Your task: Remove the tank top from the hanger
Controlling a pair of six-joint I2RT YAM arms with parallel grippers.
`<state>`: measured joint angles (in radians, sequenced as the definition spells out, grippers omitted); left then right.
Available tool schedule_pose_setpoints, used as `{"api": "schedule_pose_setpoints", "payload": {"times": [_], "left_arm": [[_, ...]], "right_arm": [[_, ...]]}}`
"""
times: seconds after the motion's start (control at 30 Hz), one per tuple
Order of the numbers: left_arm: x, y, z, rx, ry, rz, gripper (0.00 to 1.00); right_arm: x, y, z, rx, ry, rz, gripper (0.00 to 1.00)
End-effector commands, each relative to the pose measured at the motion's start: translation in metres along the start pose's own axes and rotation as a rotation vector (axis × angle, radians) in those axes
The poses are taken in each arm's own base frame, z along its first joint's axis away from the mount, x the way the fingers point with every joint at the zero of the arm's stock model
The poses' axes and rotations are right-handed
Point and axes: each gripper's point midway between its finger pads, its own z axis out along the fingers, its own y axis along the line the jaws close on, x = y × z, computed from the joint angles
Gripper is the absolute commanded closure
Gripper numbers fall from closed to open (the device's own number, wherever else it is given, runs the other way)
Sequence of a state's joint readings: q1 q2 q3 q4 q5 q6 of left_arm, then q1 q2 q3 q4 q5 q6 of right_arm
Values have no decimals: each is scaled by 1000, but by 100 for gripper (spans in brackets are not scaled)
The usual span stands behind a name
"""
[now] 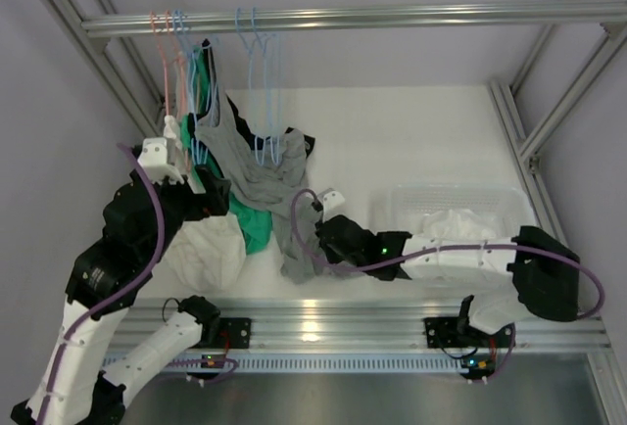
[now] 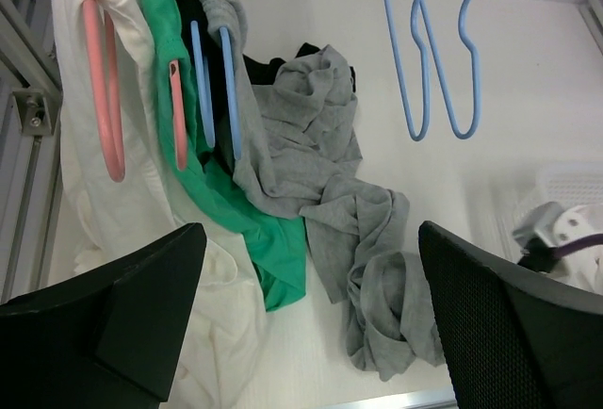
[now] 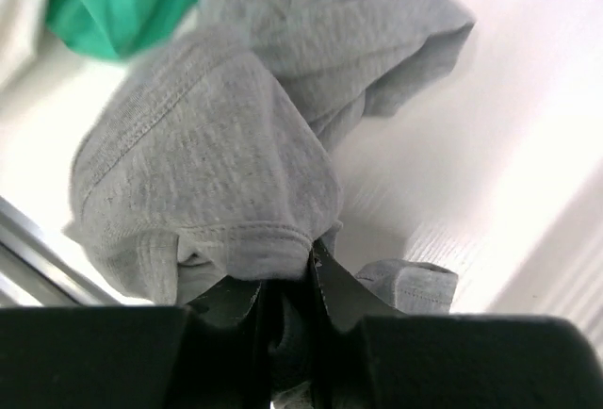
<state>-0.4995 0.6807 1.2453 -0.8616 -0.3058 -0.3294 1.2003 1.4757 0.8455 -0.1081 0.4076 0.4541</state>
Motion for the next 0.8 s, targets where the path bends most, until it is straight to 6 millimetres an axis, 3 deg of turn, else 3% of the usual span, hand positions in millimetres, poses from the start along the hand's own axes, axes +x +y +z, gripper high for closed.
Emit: {"api": "schedule_pose_setpoints", "payload": {"times": [0.0, 0.13, 0.23, 0.3, 0.4, 0.5, 0.67, 0.7, 0.77], "left_arm": [[-11, 4, -2, -22, -45, -3, 1], [-19, 6, -11, -22, -85, -22, 1], [-21, 11, -15, -38, -107, -32, 1], [-21, 14, -15, -54, -114, -33, 1], [-17, 17, -15, -64, -118, -40, 1], [-12, 19, -13, -66, -119, -44, 1], [-1, 25, -8, -90, -116, -46, 1], [2, 26, -8, -92, -115, -50, 1], [11, 27, -4, -95, -102, -49, 1]], "right_arm": [[-31, -8, -28, 13, -92, 18, 100], [-71, -13, -67, -25, -224, 40, 100], [-112, -25, -110, -19, -342, 60, 100], [-147, -38, -145, 0, -439, 89, 100], [-168, -63, -176, 78, -491, 71, 100], [-205, -90, -219, 147, -574, 97, 100], [-244, -129, -283, 286, -672, 94, 100], [-255, -140, -306, 330, -703, 99, 100], [-265, -149, -326, 358, -728, 107, 100]]}}
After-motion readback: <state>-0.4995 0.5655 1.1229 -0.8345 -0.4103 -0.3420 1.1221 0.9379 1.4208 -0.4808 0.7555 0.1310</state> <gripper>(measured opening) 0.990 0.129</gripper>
